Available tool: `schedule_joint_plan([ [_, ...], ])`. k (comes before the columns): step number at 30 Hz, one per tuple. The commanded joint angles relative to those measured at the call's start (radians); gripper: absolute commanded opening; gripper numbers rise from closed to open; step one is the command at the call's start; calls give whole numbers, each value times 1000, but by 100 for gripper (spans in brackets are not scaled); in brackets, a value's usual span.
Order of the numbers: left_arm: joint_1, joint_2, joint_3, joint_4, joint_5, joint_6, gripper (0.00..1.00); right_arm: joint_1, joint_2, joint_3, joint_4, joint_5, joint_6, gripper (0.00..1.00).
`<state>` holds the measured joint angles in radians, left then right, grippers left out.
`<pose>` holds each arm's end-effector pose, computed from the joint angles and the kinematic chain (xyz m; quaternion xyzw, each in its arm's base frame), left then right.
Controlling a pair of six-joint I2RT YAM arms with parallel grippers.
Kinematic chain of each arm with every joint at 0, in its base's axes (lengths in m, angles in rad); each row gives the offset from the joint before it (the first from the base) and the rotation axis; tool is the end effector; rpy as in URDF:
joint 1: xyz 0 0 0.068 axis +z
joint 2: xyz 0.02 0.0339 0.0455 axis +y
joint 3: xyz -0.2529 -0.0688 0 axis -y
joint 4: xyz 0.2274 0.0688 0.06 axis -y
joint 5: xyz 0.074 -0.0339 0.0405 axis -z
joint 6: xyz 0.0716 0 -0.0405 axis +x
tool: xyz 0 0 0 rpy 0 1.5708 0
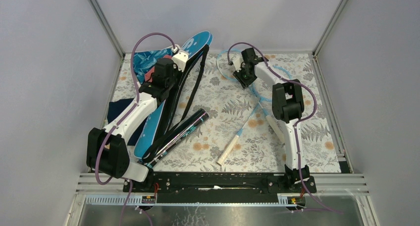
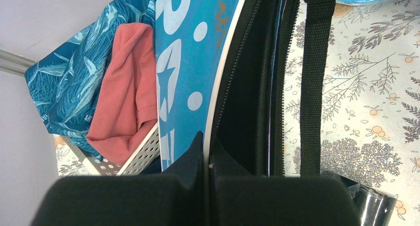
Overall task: Pack up the badminton gear
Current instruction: Pick up the racket from the center of the board.
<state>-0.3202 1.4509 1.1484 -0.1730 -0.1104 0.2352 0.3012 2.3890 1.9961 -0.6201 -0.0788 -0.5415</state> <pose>0.3383 -0.1039 0.2877 0.2061 0.8277 0.0250 0.5214 0.4898 0.1580 0.1314 -0.4028 0.8722 0.0046 0.2776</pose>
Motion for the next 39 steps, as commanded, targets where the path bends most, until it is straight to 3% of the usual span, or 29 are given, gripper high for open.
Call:
schedule_joint_plan([
  [1,1,-9,-4,54,-12,-22,0,-20,23,16,-46,-35,12,39],
  [8,0,-27,10,62,-22,-64,0,-35,15,-35,-38,-41,88,27],
  [14,0,-61,24,55,-28,-76,0,-43,-61,-109,-4,-90,136,0],
  [28,0,-98,117,-8,-238,-72,0,-44,-374,-256,3,-127,225,0],
  [39,-23,24,100,52,-186,-197,0,12,-676,-415,26,-92,259,0],
])
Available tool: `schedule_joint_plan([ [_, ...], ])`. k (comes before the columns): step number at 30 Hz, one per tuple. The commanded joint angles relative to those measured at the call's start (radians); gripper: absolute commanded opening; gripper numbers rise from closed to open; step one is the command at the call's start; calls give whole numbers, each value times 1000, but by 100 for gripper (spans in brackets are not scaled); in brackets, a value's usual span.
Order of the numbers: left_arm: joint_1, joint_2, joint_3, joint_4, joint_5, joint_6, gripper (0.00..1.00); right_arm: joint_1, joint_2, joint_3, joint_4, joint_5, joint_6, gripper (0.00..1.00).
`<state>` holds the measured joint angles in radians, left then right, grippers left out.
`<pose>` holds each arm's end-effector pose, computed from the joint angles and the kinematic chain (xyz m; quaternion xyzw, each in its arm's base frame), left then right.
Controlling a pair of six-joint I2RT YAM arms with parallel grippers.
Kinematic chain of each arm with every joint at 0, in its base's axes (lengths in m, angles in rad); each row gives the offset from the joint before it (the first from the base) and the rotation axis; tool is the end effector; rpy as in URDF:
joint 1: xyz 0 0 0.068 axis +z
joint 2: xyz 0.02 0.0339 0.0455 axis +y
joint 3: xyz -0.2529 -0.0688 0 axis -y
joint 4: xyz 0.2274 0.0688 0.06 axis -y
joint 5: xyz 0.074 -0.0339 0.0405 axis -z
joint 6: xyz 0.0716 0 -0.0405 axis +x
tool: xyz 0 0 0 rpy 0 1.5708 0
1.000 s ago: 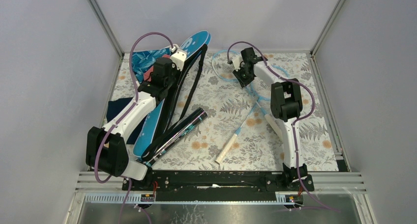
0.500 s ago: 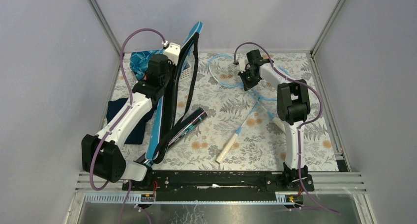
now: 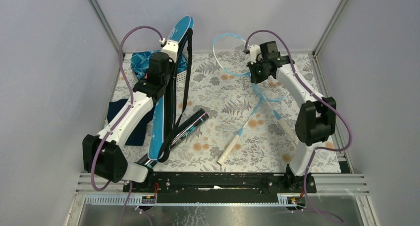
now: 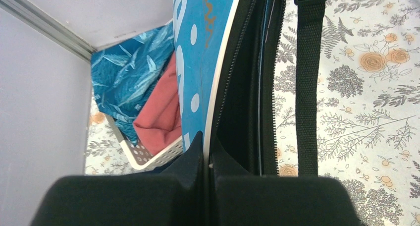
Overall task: Pack up the badminton gear
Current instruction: Pick up the racket from the center of the board, then place the racket in the racket bag.
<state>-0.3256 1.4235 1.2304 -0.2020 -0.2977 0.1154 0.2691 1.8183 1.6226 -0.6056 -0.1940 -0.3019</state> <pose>0.3374 -0.0918 0.3241 0.0997 0.8210 0.0652 0.5584 0.3984 0.1242 0.2697 -0.2947 0.8750 0.0836 0.3750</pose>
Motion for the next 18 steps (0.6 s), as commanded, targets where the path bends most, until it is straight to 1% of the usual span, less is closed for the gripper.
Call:
schedule_joint_plan([
  [1,-19,67,16,94,12,-96,0,60,-120,-55,12,40,16,0],
  [5,-26,128,15,132,28,-184,0,137,-176,-117,23,104,2,0],
  [9,-25,191,41,125,36,-286,0,213,-221,-204,40,182,-21,0],
  [11,-26,216,55,121,41,-328,0,239,-234,-236,43,189,-27,0],
  [18,-27,243,73,128,76,-392,0,292,-239,-282,47,238,-36,0],
])
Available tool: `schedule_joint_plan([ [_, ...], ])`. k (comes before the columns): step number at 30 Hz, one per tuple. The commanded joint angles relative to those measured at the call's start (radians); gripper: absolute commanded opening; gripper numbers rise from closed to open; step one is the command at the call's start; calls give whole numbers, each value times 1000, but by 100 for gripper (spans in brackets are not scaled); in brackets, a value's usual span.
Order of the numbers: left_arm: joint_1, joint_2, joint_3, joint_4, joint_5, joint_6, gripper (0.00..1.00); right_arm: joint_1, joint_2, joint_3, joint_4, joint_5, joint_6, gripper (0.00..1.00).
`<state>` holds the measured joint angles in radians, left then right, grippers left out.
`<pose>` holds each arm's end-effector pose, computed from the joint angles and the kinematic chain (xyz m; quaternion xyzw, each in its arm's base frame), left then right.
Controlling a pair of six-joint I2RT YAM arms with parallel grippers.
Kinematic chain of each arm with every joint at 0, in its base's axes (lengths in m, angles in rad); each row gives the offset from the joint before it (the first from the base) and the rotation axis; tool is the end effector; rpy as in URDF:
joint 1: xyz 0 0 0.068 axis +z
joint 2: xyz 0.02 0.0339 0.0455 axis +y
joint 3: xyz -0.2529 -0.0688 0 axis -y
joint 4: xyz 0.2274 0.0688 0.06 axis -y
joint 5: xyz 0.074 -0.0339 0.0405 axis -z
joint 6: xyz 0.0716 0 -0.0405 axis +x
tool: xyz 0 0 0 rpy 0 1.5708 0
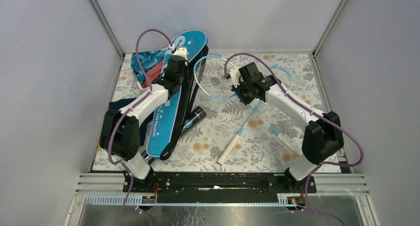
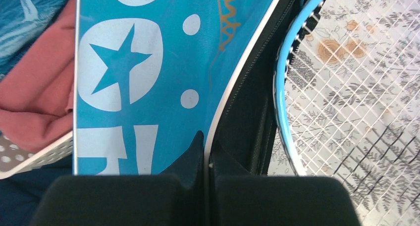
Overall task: Pack up the badminton gear
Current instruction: Place the racket in the racket bag.
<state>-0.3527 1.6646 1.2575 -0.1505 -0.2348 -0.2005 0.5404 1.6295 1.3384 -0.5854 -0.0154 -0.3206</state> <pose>0.3794 -0.1219 0.2543 0.0094 0.8702 -0.0331 0.4915 0.3107 0.1877 0.2463 -0.3948 0.8534 0.0445 0.3374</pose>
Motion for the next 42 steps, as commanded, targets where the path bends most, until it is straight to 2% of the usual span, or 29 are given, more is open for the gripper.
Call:
schedule_joint_plan([
  [1,-1,5,47,77,17,-78,0,27,-48,3,27,62,-18,0],
  [15,-17,21,76,67,49,-130,0,134,52,53,14,143,-10,0],
  [23,-48,39,113,40,92,-147,0,158,146,182,-61,183,-1,0],
  [28,-85,71,136,13,23,-134,0,170,166,222,-77,210,-8,0],
  [35,-100,123,170,-33,-32,-120,0,170,153,185,-47,383,-89,0],
  [42,-101,127,157,-36,-23,-124,0,170,137,128,-7,449,-133,0],
])
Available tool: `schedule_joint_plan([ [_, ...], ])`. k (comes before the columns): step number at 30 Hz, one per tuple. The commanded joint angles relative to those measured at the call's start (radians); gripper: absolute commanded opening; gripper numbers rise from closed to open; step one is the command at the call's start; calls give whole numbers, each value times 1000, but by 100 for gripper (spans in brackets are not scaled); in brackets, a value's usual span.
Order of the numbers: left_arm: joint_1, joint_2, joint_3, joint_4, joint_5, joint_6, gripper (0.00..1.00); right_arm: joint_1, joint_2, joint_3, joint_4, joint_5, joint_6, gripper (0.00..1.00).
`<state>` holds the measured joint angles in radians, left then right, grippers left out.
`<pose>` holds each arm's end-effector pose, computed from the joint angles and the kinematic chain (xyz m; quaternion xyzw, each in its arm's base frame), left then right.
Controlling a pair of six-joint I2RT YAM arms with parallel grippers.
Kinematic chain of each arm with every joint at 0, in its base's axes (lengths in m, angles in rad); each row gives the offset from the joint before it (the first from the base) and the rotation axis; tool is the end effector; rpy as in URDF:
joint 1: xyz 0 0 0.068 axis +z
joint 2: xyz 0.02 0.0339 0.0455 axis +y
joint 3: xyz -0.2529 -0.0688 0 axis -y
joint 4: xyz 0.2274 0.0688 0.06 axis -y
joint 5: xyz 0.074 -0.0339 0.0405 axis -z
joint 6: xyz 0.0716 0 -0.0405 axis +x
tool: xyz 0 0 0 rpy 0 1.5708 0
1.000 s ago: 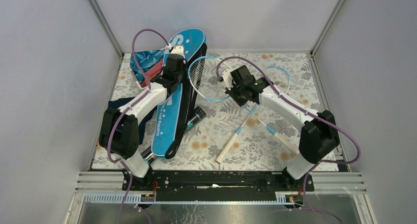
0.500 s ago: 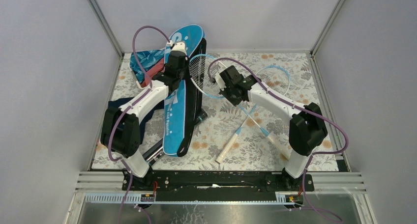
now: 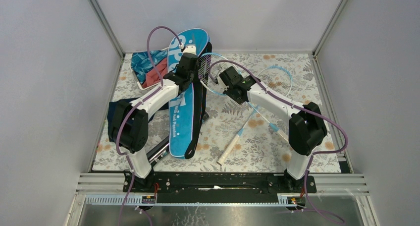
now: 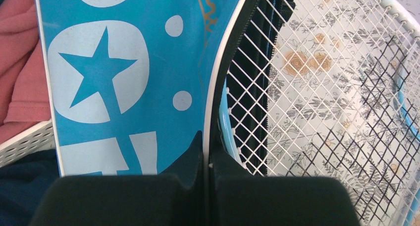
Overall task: Pack up the badminton gear
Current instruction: Place the racket in the racket bag.
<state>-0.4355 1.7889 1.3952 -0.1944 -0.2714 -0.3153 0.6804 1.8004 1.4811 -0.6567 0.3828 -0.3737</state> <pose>0.3950 -0.1626 0.2493 -0.0112 0.8758 -0.0604 0.4787 0.3207 0.2252 0.2290 -0.4239 0.8393 -0.1358 0.3121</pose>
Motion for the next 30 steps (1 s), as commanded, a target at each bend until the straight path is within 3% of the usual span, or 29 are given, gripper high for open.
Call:
schedule_joint_plan([
  [1,-19,-4,16,11,19,-7,0,29,-36,-17,66,57,-85,0],
  [30,-9,-53,-42,52,22,27,0,-34,-67,-47,43,97,-146,0],
])
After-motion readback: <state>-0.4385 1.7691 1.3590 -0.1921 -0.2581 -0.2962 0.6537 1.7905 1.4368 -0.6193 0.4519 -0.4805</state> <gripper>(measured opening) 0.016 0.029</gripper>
